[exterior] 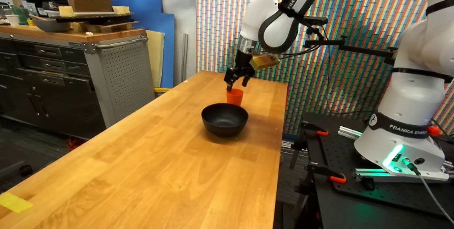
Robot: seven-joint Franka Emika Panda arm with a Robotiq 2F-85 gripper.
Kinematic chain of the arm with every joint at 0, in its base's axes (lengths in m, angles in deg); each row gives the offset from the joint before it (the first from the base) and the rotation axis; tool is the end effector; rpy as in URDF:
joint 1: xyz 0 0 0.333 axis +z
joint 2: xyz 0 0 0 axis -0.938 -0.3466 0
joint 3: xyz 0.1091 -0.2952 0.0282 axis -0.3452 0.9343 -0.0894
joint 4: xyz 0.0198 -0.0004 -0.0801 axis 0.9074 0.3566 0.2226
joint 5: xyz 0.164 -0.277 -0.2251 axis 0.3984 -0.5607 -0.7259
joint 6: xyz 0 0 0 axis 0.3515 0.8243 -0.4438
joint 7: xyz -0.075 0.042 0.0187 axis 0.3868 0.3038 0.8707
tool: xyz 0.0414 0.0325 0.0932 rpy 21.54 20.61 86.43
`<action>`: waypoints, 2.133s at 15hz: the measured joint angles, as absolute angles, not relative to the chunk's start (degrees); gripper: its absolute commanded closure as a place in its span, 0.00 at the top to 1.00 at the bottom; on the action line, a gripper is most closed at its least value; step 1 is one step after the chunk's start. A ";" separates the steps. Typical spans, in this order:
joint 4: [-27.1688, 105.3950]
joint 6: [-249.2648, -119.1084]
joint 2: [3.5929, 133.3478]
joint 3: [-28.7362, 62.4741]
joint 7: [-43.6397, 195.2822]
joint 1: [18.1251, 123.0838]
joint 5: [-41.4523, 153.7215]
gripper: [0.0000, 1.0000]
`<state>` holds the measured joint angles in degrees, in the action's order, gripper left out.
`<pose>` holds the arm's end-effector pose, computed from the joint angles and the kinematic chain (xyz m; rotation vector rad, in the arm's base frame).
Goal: Put the cup in the bowl
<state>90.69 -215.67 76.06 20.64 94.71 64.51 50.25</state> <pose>0.4774 -0.1015 0.2444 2.9769 -0.7391 0.3631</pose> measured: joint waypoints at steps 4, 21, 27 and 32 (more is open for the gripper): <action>90.34 -218.94 73.84 21.79 94.09 64.67 50.25 1.00; 90.17 -224.78 69.46 24.16 87.17 66.15 52.93 0.58; 89.98 -225.35 69.47 23.92 84.53 66.13 55.88 0.55; 89.94 -224.82 70.21 23.50 84.01 66.13 57.67 0.55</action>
